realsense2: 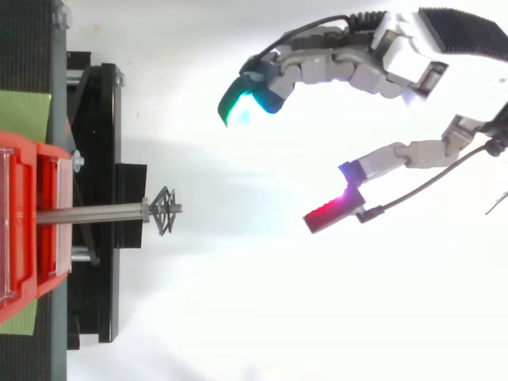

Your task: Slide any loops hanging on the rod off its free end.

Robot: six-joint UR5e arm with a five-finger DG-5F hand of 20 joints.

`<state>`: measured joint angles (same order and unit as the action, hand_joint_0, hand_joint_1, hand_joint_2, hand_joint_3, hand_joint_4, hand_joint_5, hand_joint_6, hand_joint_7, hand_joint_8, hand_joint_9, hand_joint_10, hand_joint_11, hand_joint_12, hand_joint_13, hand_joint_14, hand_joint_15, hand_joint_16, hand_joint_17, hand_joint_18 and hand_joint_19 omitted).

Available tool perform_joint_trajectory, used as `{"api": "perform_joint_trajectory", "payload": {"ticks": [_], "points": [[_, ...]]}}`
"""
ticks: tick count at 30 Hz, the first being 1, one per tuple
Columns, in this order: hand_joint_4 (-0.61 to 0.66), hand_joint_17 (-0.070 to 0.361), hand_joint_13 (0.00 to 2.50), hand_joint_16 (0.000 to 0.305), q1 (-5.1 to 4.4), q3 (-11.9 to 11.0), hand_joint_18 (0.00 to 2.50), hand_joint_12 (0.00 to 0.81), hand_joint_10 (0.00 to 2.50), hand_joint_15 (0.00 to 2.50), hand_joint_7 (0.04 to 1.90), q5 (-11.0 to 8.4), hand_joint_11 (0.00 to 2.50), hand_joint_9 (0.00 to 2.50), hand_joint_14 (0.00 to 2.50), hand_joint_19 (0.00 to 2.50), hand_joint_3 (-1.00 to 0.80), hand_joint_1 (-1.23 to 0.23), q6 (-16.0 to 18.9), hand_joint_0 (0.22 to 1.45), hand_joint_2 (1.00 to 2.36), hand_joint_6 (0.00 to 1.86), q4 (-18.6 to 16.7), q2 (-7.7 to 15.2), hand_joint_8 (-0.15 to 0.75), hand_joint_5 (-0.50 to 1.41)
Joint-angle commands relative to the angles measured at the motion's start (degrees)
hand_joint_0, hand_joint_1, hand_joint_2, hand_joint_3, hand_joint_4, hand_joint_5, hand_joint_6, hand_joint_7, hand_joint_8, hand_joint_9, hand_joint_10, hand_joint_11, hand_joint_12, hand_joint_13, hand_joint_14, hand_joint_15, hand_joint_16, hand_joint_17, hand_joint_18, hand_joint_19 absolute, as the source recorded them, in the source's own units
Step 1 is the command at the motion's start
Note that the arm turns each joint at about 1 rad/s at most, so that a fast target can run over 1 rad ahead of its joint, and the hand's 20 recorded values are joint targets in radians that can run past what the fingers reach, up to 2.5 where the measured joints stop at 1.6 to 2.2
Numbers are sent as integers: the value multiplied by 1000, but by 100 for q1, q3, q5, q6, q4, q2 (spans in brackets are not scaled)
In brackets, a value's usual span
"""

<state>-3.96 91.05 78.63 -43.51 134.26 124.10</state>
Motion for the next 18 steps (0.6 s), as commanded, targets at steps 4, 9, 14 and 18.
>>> {"api": "perform_joint_trajectory", "payload": {"ticks": [4, 9, 14, 18], "points": [[298, 117, 519, 52, 27, -659, 384, 394, 9, 202, 868, 39, 231, 570, 8, 204, -464, -668, 44, 515, 1003, 503, 118, 474, 282, -163], [299, 117, 521, 52, 45, -1010, 385, 393, 9, 203, 866, 153, 233, 572, 8, 212, -461, -661, 115, 518, 1003, 503, 39, 861, 283, -161], [300, 117, 523, 52, 80, -1353, 387, 393, 9, 204, 870, 355, 247, 578, 7, 218, -457, -659, 422, 519, 1003, 503, -66, 1169, 283, -160], [301, 117, 523, 52, 89, -1467, 389, 393, 8, 211, 881, 399, 235, 579, 8, 221, -456, -657, 343, 520, 1004, 503, -84, 1169, 284, -158]]}}
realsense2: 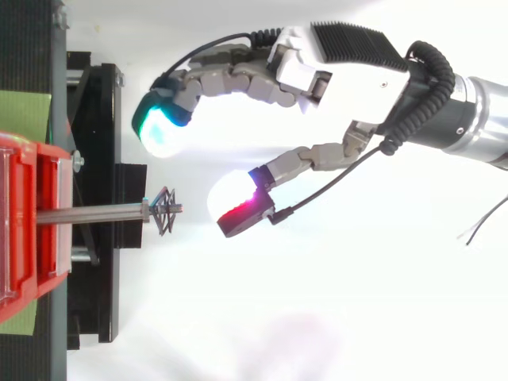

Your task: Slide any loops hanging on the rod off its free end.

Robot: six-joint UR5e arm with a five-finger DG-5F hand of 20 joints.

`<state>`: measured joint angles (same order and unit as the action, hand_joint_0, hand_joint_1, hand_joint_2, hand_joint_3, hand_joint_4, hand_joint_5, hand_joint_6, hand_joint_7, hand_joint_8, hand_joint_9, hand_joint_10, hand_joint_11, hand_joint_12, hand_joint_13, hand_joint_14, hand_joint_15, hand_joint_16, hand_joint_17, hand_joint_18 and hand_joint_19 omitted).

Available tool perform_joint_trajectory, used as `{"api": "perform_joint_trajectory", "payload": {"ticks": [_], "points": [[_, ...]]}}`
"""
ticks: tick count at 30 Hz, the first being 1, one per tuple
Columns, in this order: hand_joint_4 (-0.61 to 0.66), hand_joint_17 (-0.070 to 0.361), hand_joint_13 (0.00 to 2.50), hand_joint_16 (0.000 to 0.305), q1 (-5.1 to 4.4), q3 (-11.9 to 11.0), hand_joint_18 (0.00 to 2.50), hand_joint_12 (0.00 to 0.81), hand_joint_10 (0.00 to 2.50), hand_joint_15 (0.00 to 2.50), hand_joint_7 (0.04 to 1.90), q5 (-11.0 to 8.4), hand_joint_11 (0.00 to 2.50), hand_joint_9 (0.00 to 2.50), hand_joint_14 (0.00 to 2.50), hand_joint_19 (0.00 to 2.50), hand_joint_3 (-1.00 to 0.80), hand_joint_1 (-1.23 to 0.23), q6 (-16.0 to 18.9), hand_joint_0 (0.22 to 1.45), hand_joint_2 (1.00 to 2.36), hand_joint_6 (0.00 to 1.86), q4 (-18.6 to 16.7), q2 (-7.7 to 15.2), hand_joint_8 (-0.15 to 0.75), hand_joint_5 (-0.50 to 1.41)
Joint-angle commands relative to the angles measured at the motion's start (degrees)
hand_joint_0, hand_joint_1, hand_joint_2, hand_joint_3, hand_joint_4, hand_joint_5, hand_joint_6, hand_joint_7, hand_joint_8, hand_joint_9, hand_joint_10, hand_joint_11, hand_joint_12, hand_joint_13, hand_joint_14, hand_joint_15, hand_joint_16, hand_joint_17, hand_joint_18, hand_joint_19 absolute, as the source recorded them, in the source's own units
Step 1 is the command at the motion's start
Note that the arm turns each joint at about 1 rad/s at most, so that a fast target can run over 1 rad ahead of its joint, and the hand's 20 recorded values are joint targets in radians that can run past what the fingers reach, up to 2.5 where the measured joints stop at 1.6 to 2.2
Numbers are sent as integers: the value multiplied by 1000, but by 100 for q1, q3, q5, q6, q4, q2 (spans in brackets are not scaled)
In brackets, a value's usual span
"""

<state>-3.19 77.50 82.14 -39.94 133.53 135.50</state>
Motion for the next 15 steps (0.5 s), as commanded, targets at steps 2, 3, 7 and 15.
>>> {"api": "perform_joint_trajectory", "payload": {"ticks": [2, 3, 7, 15], "points": [[301, 117, 524, 52, 20, -165, 389, 393, 9, 204, 883, 180, 243, 578, 8, 217, -457, -657, -23, 521, 1003, 503, -20, 29, 283, -158], [306, 117, 524, 52, 20, -165, 389, 393, 9, 207, 888, 250, 243, 578, 9, 221, -456, -656, -32, 521, 1004, 503, -37, 29, 283, -157], [305, 117, 528, 52, -33, -165, 394, 394, 9, 205, 910, 434, 243, 578, 9, 226, -456, -655, -216, 522, 1004, 503, -46, 29, 284, -154], [299, 117, 530, 52, -42, -156, 402, 392, 9, 210, 953, 698, 245, 579, 8, 234, -446, -653, -295, 525, 1004, 503, -222, 29, 281, -147]]}}
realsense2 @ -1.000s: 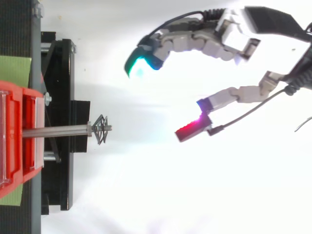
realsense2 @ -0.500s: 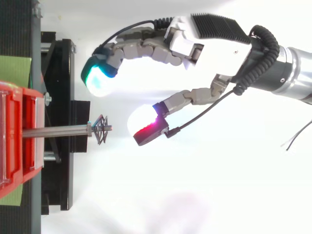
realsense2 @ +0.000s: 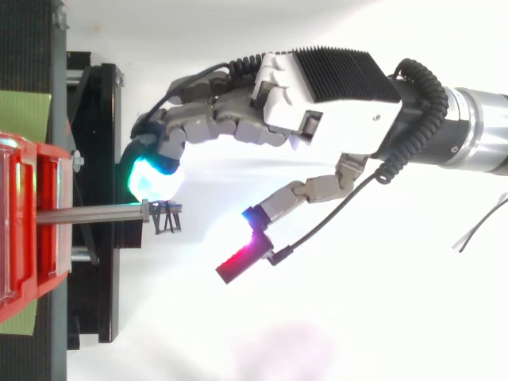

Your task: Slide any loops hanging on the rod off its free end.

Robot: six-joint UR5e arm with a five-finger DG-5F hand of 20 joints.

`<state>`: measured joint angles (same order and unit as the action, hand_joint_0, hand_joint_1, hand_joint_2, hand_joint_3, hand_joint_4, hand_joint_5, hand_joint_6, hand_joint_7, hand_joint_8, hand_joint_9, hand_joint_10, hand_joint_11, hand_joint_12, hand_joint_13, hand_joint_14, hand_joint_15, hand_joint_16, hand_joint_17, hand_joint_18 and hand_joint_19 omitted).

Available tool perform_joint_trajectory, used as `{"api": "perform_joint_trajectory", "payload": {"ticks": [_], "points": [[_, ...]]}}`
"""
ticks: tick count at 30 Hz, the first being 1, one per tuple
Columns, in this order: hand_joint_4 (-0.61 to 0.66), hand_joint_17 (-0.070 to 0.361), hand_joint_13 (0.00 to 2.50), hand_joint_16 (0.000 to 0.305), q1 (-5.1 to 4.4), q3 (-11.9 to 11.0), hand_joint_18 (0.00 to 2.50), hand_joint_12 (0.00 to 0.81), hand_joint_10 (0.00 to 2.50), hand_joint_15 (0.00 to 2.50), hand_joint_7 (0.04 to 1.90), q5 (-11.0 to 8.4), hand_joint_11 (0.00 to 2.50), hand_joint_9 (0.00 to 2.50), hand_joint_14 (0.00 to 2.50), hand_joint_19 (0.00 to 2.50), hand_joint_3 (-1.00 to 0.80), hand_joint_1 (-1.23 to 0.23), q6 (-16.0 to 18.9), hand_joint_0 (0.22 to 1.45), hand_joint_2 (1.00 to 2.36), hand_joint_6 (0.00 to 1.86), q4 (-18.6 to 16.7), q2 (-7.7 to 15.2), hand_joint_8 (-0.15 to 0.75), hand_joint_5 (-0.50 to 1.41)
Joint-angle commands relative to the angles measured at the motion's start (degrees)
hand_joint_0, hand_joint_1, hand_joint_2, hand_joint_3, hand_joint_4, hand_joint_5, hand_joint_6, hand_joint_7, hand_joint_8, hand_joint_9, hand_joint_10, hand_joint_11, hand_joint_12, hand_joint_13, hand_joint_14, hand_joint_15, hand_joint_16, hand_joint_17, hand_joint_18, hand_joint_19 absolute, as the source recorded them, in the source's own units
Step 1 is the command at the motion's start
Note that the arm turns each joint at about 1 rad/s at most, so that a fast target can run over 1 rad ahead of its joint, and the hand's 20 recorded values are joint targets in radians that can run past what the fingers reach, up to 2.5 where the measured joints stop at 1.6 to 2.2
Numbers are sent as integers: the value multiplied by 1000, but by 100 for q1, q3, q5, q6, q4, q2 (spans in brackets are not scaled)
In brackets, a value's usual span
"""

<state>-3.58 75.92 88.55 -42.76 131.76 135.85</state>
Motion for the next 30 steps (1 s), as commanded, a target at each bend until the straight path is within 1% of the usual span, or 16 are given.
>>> {"api": "perform_joint_trajectory", "payload": {"ticks": [1, 3, 4, 6, 7, 12, 17, 23, 24, 25, 26, 27, 28, 30], "points": [[297, 117, 530, 52, -2, 2, 403, 392, 11, 207, 954, 57, 244, 578, 8, 234, -444, -652, -13, 525, 1004, 503, -54, 3, 280, -146], [301, 117, 530, 52, -2, -7, 405, 393, 9, 207, 955, 57, 245, 580, 8, 235, -444, -652, -13, 526, 1004, 503, -54, 3, 283, -146], [296, 117, 530, 52, 7, -24, 405, 392, 9, 207, 960, 57, 239, 581, 8, 242, -443, -651, 22, 526, 1005, 503, -71, 91, 281, -145], [298, 118, 531, 52, 33, -51, 408, 392, 9, 208, 956, 57, 238, 580, 8, 242, -439, -650, 83, 526, 1006, 503, -133, 161, 282, -145], [297, 117, 531, 52, 24, -95, 408, 392, 9, 211, 957, 57, 246, 580, 8, 242, -442, -647, 145, 528, 1005, 503, -186, 196, 283, -145], [302, 118, 535, 52, 42, -130, 414, 392, 9, 216, 967, 57, 245, 585, 8, 243, -436, -640, 224, 533, 1006, 503, -195, 196, 282, -141], [268, 115, 536, 51, 86, -218, 412, 383, 9, 218, 1064, 110, 247, 594, 8, 254, -417, -592, 285, 558, 1008, 503, -177, 196, 279, -127], [181, 114, 540, 51, 138, -288, 415, 380, 10, 222, 1235, 110, 259, 596, 9, 254, -339, -618, 277, 581, 1014, 501, -177, 196, 277, -108], [155, 113, 543, 50, 138, -297, 419, 379, 10, 222, 1222, 110, 262, 597, 9, 257, -306, -639, 268, 589, 1016, 544, -177, 196, 276, -115], [148, 113, 546, 50, 147, -297, 423, 381, 10, 221, 1108, 119, 271, 597, 10, 262, -276, -658, 268, 592, 1018, 623, -186, 196, 277, -135], [146, 113, 547, 50, 138, -288, 424, 381, 10, 222, 1094, 110, 279, 596, 8, 254, -264, -664, 268, 595, 1018, 643, -186, 196, 277, -141], [155, 113, 548, 50, 147, -297, 427, 381, 11, 221, 953, 110, 290, 597, 8, 265, -245, -673, 268, 596, 1020, 720, -186, 196, 276, -161], [156, 114, 550, 50, 138, -297, 432, 383, 11, 224, 879, 110, 298, 599, 8, 263, -225, -680, 268, 595, 1021, 777, -186, 205, 277, -175], [158, 114, 550, 51, 147, -288, 436, 383, 11, 228, 857, 110, 305, 598, 9, 260, -195, -687, 268, 595, 1022, 812, -195, 196, 275, -185]]}}
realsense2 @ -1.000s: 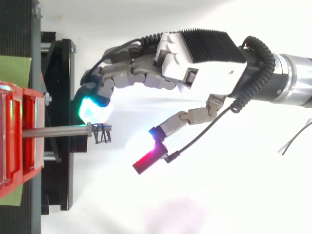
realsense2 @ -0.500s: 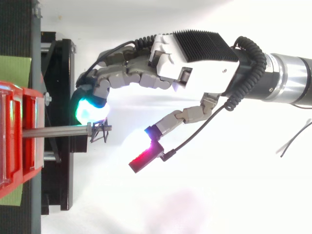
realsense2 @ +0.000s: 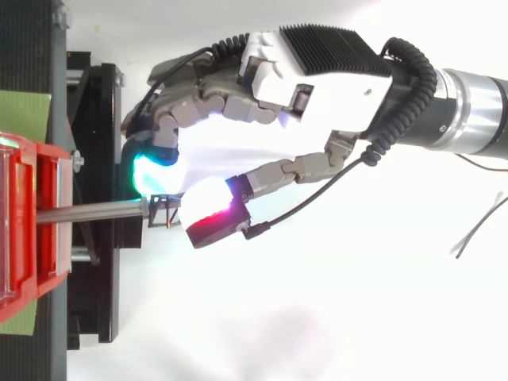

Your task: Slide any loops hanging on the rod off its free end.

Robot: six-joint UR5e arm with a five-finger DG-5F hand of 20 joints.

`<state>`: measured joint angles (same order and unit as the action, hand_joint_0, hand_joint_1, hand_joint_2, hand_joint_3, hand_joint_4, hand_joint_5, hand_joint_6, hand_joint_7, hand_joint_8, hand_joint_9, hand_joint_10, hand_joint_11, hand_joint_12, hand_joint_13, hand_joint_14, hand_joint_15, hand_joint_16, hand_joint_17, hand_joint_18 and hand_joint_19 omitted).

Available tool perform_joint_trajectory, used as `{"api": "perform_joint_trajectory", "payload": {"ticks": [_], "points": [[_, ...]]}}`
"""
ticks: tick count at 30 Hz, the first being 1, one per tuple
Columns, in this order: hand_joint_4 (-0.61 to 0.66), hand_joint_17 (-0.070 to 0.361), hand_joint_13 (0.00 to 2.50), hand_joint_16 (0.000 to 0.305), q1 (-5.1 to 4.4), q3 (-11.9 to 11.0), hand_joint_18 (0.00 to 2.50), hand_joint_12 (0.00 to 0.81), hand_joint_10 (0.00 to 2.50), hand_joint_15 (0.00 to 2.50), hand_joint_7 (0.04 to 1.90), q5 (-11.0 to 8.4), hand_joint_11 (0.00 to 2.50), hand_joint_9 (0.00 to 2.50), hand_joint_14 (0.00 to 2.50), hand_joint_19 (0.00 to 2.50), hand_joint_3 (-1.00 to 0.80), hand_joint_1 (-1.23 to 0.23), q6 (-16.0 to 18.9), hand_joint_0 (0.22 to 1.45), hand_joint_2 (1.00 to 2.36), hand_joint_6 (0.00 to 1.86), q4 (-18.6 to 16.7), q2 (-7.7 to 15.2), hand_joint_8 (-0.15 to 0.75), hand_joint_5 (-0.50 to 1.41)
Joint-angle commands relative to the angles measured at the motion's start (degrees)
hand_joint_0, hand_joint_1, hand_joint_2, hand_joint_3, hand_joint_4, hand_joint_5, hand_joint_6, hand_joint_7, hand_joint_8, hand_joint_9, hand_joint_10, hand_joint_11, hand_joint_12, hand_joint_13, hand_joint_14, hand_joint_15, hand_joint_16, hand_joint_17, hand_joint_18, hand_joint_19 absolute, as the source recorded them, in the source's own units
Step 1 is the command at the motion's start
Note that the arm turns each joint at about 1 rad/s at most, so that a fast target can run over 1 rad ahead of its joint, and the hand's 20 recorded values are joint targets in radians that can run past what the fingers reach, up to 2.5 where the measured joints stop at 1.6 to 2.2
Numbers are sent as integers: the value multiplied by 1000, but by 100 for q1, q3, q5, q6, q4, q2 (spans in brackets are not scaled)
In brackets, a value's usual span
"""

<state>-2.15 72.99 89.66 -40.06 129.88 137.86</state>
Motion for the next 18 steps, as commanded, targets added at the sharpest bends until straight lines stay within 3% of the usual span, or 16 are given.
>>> {"api": "perform_joint_trajectory", "payload": {"ticks": [1, 18], "points": [[159, 114, 550, 51, -5, -4, 438, 383, 11, 224, 850, -1, 312, 597, 8, 267, -186, -690, -1, 595, 1022, 825, -6, -4, 277, -190], [158, 118, 556, 52, 13, -4, 456, 383, 12, 238, 820, -1, 334, 598, 9, 288, -248, -738, 16, 597, 1018, 869, 11, -4, 275, -197]]}}
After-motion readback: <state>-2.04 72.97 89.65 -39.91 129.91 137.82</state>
